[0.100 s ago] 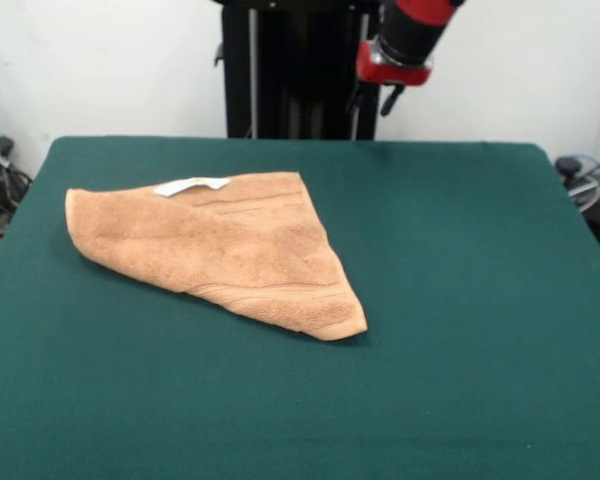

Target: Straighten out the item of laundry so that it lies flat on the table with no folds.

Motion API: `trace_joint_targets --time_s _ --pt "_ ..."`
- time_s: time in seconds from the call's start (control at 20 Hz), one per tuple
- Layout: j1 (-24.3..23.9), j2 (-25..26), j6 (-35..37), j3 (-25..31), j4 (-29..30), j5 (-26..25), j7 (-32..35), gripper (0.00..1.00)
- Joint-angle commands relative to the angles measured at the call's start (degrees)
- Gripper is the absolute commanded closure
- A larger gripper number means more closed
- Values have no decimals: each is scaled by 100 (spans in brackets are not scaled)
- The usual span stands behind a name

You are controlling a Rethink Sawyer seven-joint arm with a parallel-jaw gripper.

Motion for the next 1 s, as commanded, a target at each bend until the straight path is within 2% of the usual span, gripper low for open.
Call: trace_joint_targets --time_s 0.05,0.25,0.65,1.0 --pt "-315 86 79 872 -163 -38 1326 0" --pt "-353 -64 260 894 -11 -43 1325 0" --pt "-290 362 566 798 -677 19 975 0" --pt "-227 418 544 740 -802 20 955 0"
